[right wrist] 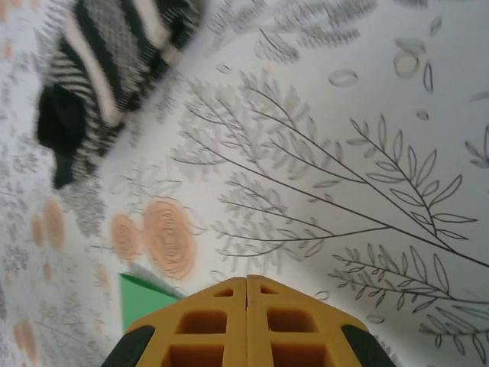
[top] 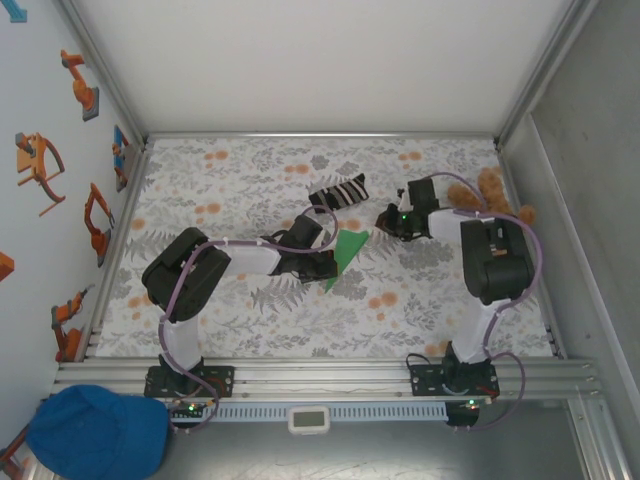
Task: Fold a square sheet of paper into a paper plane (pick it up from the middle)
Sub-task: Fold the wing for the fifth time at the center of the table.
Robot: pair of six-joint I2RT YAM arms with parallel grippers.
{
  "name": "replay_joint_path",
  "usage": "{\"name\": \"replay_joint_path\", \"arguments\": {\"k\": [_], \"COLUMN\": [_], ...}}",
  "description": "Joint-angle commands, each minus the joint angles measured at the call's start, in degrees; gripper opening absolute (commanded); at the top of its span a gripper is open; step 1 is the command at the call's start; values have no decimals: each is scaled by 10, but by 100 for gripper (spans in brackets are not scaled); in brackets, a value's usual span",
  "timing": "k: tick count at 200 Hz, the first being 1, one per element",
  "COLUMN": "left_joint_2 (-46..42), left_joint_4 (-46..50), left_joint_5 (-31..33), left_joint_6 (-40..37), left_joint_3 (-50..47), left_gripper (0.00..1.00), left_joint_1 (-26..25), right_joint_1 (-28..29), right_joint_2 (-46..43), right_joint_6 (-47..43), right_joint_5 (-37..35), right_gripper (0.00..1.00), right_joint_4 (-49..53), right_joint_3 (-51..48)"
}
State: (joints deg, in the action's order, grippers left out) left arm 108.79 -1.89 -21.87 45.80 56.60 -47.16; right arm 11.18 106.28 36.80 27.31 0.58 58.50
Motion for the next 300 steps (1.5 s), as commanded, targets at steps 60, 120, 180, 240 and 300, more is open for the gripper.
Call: {"name": "replay_joint_path", "arguments": {"k": [60, 120, 180, 240, 300], "left_joint_2": [39, 34, 38, 36, 38], "left_joint_4": [102, 99, 103, 118, 115], "left_joint_5": [14, 16, 13, 10, 7], "left_joint_6": [-4, -4, -4, -5, -4], "left_joint_3": [-19, -22, -21, -40, -48], "left_gripper": [0, 0, 0, 0, 0], "left_joint_1": [-8, -8, -9, -8, -10], "right_joint_1": [113, 182, 177, 86, 29], "right_joint_2": [-131, -78, -35, 34, 57], "right_joint_6": [19, 47, 3, -13, -40], "right_joint_5": [-18, -7, 9, 17, -5], "right_gripper": [2, 0, 0, 0, 0], "right_joint_4": [8, -10, -19, -40, 15], "right_joint_3": [-98, -98, -94, -65, 25]}}
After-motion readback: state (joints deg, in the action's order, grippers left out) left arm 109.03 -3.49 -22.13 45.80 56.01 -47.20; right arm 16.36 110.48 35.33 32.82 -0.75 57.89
